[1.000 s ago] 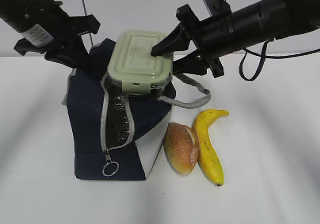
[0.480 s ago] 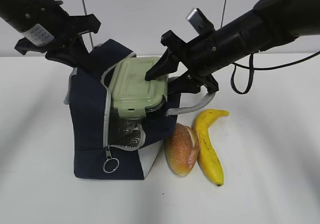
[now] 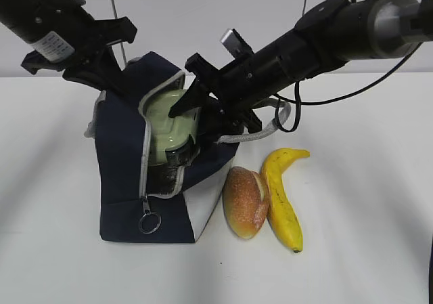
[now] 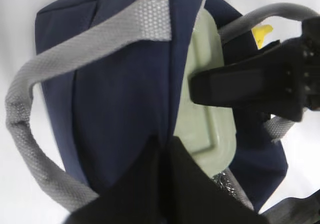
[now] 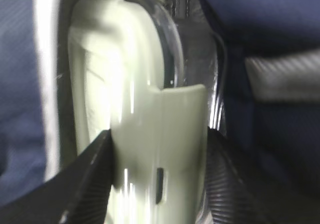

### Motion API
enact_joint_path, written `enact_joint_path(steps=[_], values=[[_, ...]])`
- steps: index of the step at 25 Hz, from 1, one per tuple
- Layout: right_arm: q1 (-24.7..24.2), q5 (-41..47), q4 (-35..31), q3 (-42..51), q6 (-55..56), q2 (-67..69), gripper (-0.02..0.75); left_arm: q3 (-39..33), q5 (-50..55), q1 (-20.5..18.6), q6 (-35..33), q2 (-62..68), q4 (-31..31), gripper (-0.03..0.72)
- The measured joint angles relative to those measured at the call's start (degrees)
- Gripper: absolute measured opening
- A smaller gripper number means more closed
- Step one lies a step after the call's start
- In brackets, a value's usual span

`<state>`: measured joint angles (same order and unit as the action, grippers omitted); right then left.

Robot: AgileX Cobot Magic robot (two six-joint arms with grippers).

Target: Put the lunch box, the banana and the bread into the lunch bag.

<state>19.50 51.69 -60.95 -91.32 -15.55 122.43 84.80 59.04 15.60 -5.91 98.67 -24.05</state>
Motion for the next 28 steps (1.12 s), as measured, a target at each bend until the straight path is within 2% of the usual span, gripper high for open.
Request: enact_joint_path(steps=[16,19,23,28], values=[[0.0,-0.3,0.1,-3.2,1.2,8.2,0.389,0.0,-0.1,0.0,0.0,0.0,-0.4,-0.003],[0.0,-0.2,0.0,-3.4,1.3,8.6,0.429,0.0,-0.1,0.0,0.0,0.0,-0.4,-0.004],[0.0,0.7,-0.9,-3.8,1.3,8.6,0.539,0.0,-0.2,0.0,0.0,0.0,-0.5,-0.003],[-0.2,6.7,-0.1,-6.1,-1.8,8.9,0.549,0.0,-0.1,0.0,0.0,0.0,-0.5,-0.003]])
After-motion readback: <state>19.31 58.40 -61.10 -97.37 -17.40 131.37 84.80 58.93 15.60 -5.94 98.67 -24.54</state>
